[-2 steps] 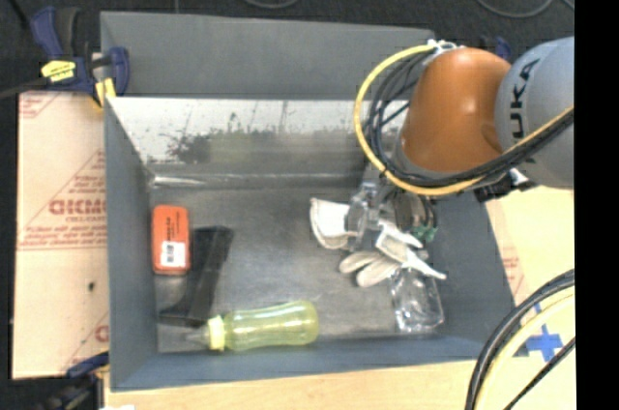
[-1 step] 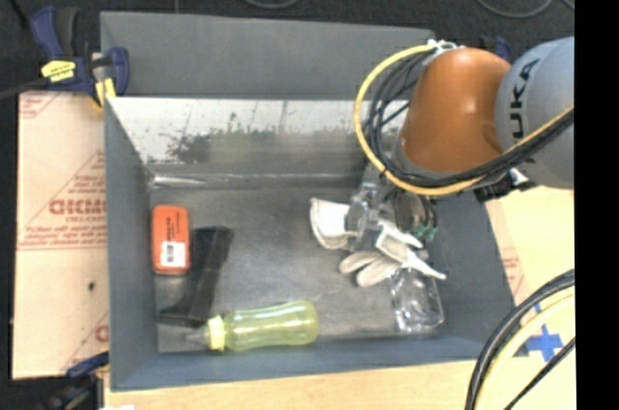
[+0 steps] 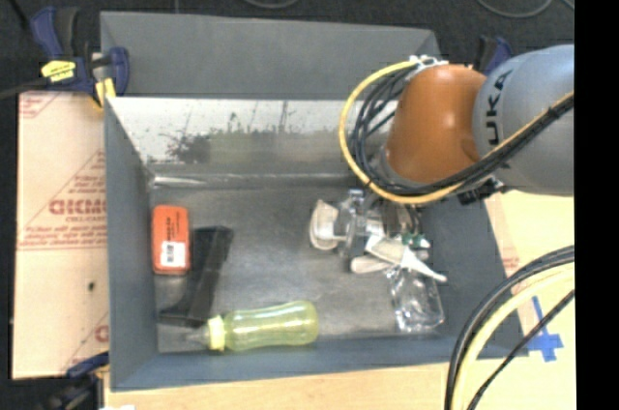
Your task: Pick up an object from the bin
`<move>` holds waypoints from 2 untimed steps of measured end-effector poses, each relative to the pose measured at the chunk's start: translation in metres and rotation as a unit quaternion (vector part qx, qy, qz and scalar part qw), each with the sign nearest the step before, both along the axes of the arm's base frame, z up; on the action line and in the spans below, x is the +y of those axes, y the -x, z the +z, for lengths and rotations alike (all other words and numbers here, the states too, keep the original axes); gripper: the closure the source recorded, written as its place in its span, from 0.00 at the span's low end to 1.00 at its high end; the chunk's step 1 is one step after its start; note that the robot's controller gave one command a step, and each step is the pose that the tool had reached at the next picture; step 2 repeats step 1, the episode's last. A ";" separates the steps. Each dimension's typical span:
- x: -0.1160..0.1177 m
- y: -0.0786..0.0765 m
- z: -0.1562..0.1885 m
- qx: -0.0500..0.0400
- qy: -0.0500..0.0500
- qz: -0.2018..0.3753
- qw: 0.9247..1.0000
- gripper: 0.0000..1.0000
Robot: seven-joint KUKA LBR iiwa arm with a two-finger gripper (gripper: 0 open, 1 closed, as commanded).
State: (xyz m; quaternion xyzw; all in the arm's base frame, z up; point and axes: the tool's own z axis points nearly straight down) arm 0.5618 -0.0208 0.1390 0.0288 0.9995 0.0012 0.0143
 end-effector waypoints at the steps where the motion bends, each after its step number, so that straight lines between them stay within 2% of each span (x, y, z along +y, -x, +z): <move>1: -0.003 -0.002 0.109 0.004 0.000 0.010 1.000 1.00; 2: -0.003 -0.002 0.109 0.004 0.000 0.010 1.000 1.00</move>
Offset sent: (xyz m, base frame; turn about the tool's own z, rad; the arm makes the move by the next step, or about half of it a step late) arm 0.0000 0.0000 0.0000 0.0000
